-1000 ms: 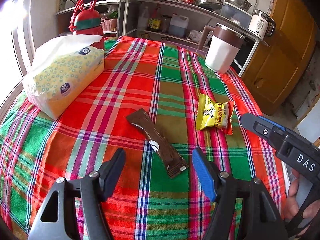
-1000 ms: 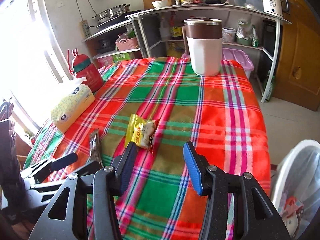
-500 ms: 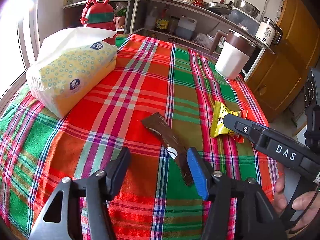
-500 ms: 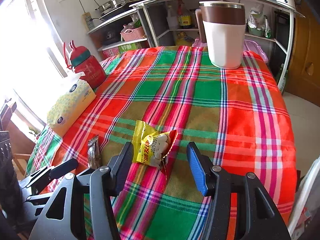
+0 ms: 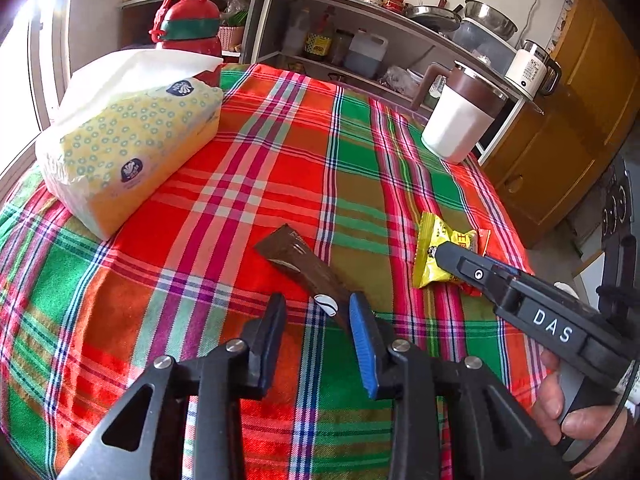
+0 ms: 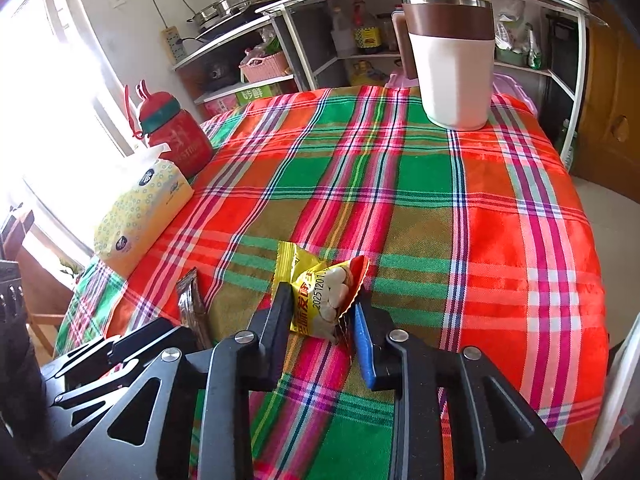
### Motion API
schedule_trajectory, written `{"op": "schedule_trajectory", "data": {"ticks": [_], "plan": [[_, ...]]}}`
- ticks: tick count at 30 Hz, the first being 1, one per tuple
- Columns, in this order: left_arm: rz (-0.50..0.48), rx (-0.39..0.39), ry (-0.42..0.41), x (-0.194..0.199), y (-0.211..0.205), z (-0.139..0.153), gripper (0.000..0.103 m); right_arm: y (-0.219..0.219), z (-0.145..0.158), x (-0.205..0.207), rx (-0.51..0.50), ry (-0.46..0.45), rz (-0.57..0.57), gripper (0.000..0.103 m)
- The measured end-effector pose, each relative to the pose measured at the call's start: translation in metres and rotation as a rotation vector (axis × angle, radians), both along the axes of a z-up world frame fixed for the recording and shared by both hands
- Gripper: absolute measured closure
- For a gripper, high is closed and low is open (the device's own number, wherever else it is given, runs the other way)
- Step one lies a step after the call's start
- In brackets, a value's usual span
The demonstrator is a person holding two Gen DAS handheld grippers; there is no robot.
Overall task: Collect trash
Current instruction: 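Grasp the yellow snack packet with right gripper while left grasps brown wrapper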
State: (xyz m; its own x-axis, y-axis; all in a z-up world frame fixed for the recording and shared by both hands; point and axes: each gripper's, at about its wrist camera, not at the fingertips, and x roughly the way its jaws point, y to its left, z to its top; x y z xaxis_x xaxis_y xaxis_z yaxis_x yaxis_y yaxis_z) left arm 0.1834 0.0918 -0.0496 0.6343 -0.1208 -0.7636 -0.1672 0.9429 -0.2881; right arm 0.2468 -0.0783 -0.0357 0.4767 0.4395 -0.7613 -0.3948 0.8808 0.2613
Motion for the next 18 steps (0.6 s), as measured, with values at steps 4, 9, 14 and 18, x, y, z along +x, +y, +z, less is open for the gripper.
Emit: {"op": "schedule_trajectory", "data": {"ticks": [4,9,14,18], "plan": [[0.032,-0.011,0.008,0.005,0.001,0.0,0.067,-0.005,0.003,-0.005,0.007,-0.013,-0.017,0.074],[0.057,-0.011,0.009,0.014,-0.002,0.0,0.045,-0.01,0.008,-0.01,0.022,-0.02,-0.021,0.074],[0.066,0.032,0.018,0.017,-0.009,-0.001,0.037,-0.018,0.011,-0.014,0.033,-0.021,-0.033,0.074],[0.076,0.122,0.026,0.019,-0.014,-0.002,0.041,-0.022,0.012,-0.016,0.041,-0.025,-0.036,0.074]]}}
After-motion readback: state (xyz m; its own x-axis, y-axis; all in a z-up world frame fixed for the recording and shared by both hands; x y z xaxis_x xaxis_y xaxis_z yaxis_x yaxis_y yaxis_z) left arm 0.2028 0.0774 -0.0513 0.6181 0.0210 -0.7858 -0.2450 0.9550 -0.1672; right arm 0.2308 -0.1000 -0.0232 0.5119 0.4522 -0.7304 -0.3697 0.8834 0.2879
